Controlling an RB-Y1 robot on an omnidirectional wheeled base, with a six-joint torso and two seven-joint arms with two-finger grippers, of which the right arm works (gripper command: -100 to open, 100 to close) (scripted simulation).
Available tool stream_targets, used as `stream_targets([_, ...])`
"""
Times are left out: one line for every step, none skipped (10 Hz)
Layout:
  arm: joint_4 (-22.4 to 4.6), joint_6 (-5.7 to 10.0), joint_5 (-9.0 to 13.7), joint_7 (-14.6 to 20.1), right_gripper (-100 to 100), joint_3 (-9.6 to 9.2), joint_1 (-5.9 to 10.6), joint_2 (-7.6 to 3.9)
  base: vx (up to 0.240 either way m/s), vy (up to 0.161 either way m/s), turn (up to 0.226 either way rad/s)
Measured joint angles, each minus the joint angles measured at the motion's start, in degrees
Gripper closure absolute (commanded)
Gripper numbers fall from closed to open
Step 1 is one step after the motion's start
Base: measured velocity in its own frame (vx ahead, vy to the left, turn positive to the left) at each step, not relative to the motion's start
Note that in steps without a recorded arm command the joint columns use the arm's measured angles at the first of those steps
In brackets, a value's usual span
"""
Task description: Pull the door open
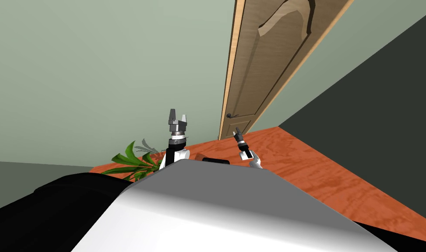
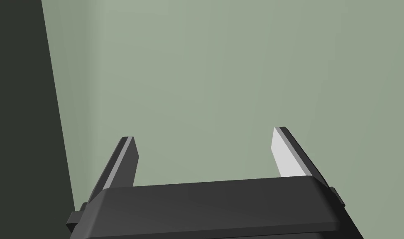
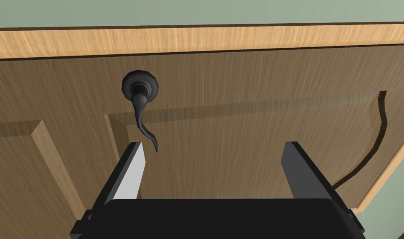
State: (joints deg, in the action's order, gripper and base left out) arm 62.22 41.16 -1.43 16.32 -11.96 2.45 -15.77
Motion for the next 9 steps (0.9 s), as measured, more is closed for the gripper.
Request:
stream_targets([-1.48,0.33,-0.08,0.35,-100,-0.19,0.72,-0.39,0.096,-0.020,-0.001])
stream_targets([-2.59,0.54,-0.19,0.59,-100,-0.41,1.23,-0.69,0.093,-0.023,-0.003])
stream_targets([-4.38,1.09,-0.28,0.88,-100,-0.61,2.11,-1.02,0.094,-0.026,-0.002])
stream_targets([-6.07,1.71,-0.40,1.08,-100,-0.82,2.73,-1.25,0.101,-0.020,-0.002])
stream_targets([-8.16,2.46,-0.48,1.31,-100,-1.01,3.59,-1.50,0.100,-0.013,-0.001])
stream_targets([-9.24,2.75,-0.55,1.64,-100,-1.20,4.12,-1.92,0.101,0.005,-0.001])
stream_targets([-10.16,2.88,-0.64,1.94,-100,-1.39,4.51,-2.29,0.108,-0.005,-0.005])
stream_targets([-11.80,3.39,-0.73,2.19,-100,-1.58,5.21,-2.57,0.101,-0.025,-0.002])
stream_targets([-13.54,3.98,-0.81,2.45,-100,-1.76,6.02,-2.83,0.088,-0.025,0.000])
